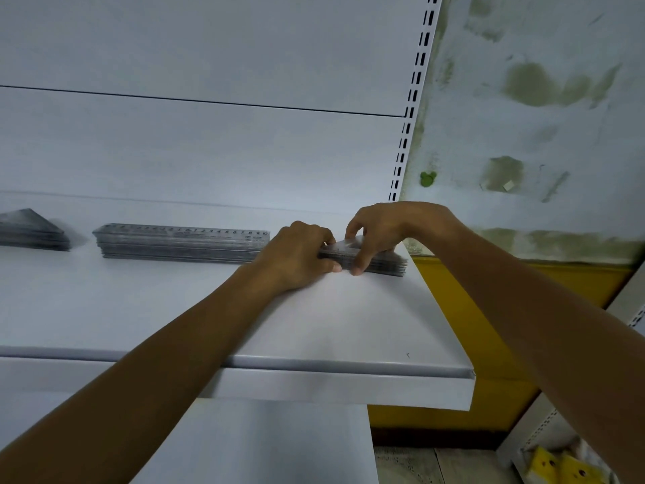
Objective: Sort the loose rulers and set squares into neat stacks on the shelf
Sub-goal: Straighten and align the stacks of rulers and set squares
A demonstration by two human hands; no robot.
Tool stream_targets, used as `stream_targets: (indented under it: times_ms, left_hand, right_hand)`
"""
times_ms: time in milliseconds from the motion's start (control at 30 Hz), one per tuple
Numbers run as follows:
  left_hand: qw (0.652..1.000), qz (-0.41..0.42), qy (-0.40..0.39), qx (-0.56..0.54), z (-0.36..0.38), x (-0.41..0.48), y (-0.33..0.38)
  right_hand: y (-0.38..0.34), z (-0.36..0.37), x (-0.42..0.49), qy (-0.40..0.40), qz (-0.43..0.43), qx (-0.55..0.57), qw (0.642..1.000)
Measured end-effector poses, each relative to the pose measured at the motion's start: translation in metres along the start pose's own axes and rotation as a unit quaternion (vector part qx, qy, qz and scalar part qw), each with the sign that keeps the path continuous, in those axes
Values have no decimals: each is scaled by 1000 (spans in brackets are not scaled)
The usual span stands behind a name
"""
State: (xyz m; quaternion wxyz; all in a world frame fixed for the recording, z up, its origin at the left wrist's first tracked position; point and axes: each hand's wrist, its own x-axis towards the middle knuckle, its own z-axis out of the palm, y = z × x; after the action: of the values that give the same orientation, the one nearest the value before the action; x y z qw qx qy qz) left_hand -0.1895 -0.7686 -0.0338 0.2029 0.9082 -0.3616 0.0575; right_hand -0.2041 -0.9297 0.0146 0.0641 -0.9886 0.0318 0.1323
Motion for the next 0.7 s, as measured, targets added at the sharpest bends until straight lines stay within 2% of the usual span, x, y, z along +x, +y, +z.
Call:
stream_targets:
  times_ms: [367,700]
  left_hand:
    - [1000,10,5,-6,4,-1,-2]
    - [999,15,-4,-33,0,-2,-6]
  right_hand:
    - [-4,-4,1,-61,13,33,998]
    - [10,4,-15,-19,25,68,997]
